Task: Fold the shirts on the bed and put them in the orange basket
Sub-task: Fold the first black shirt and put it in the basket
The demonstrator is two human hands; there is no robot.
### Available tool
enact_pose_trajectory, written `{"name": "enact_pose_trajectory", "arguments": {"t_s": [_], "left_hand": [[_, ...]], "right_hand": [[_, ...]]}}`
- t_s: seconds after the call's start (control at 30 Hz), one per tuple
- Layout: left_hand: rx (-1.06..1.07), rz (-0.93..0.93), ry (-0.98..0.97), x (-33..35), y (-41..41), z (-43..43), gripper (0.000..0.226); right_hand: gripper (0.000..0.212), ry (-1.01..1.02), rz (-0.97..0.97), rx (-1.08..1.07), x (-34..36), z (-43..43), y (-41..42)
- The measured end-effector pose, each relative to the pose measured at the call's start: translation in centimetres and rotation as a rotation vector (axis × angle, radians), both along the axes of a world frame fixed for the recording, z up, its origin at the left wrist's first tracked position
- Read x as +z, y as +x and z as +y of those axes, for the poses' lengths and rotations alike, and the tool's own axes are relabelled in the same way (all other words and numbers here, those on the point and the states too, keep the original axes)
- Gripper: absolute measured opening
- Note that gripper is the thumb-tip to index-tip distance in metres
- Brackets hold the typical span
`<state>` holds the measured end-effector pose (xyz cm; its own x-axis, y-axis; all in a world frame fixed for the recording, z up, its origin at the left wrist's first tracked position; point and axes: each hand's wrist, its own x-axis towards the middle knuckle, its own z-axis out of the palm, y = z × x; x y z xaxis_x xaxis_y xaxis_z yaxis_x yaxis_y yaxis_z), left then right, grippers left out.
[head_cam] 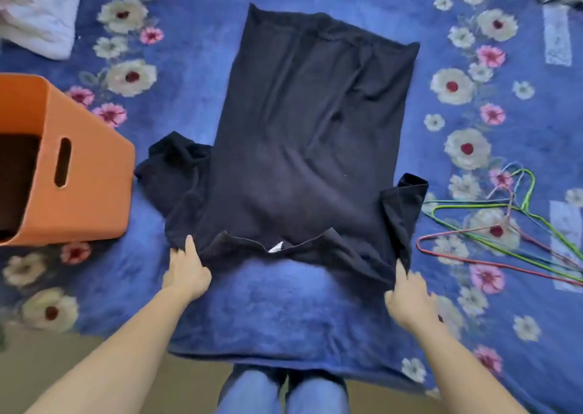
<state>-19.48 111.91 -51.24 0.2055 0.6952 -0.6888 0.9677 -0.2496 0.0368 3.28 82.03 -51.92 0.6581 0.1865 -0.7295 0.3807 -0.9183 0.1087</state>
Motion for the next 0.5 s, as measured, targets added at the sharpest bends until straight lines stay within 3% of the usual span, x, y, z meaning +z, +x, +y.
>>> {"name": "enact_pose_trajectory", "arguments": {"t_s": [0.07,0.13,0.23,0.3,0.4,0.47,0.5], "left_hand": [[0.065,0.056,-0.034,-1.3,0.8,-1.4,0.080],[0.067,0.024,0.057,-1.8,2.4,-3.1,0.085],[-0.215,-0.239,0.201,-3.1,6.0,-6.4,0.091],[-0.429,-0.360,0.203,-3.7,8.5,-8.8,0.095],[-0.605,-0.425,0.025,-5.0,12.2,-11.9,0.099],[-0.648,-0.446,-0.026,-6.0,14.1,-13.2,0.102],[-0.656,-0.456,-0.002,-6.3,14.7,-13.6,0.101]], "right_hand": [[0.059,0.067,0.056,-0.100,-1.6,-0.5,-0.4],[0.044,0.270,-0.048,-0.346,-2.0,-0.4,-0.2],[0.034,0.535,-0.312,-0.558,-2.2,1.0,1.4],[0.051,0.585,-0.372,-0.518,-2.4,2.5,3.2],[0.073,0.565,-0.388,-0.324,-4.0,4.0,5.6],[0.063,0.524,-0.441,-0.205,-5.5,4.3,7.0],[0.046,0.557,-0.470,-0.170,-5.8,4.3,7.5]]}}
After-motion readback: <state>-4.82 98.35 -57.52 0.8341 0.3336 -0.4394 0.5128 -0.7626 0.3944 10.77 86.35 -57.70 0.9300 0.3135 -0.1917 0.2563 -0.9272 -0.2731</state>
